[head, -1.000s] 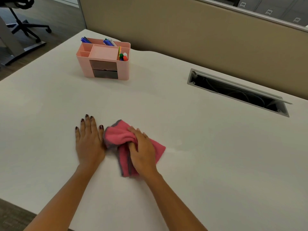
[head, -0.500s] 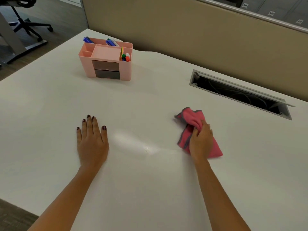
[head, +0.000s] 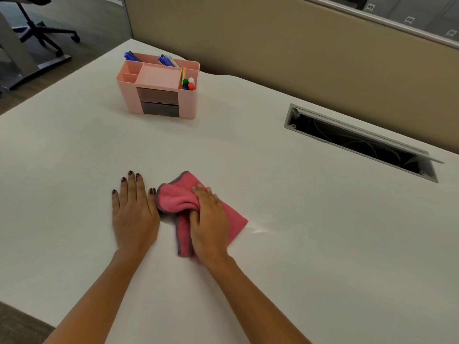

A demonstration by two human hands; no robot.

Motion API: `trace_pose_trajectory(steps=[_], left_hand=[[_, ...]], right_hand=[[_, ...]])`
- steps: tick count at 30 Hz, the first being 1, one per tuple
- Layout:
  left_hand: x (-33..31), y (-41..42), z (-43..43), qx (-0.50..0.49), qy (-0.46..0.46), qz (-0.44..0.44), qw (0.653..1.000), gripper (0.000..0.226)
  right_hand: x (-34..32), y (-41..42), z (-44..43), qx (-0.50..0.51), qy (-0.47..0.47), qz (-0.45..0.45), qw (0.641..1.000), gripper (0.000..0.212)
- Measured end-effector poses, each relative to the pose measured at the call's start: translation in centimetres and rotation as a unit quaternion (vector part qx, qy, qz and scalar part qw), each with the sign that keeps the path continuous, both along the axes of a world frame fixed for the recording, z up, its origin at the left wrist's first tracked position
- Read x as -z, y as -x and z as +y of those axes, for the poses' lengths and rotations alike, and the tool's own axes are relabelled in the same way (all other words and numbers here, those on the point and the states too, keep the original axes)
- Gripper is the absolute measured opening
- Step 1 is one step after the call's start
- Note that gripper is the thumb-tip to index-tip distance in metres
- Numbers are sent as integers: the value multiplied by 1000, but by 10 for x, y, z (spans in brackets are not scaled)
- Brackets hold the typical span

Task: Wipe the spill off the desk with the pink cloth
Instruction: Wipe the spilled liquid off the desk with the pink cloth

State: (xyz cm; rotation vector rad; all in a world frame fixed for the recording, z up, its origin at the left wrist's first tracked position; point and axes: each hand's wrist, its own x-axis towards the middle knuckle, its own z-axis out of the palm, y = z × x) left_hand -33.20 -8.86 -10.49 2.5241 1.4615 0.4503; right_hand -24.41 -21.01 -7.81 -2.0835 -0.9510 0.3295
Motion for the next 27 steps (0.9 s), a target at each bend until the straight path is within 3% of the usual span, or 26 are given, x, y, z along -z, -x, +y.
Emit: trace_pose_trajectory(steps=[3, 7, 13, 17, 22, 27], left_hand=[[-1, -1, -1, 0, 1, 7, 1000, 69], [-1, 0, -1, 3, -4, 14, 1000, 70], [0, -1, -3, -2, -6, 17, 1000, 69], [-1, -3, -2, -7, -7, 26, 1000, 68], [-2, -4, -3, -15, -12, 37, 999, 66], [-1, -5, -2, -21, -11, 49, 999, 65]], right_hand=[[-12, -25, 1, 56, -56, 70, 994, 42], [-24, -91, -14, 204, -99, 11, 974, 35], [-2, -216, -34, 362, -1, -40, 931, 31], [3, -255, -16, 363, 96, -91, 922, 42], [5, -271, 25, 306, 120, -121, 937, 41], [6, -259, 75, 184, 104, -116, 971, 42]])
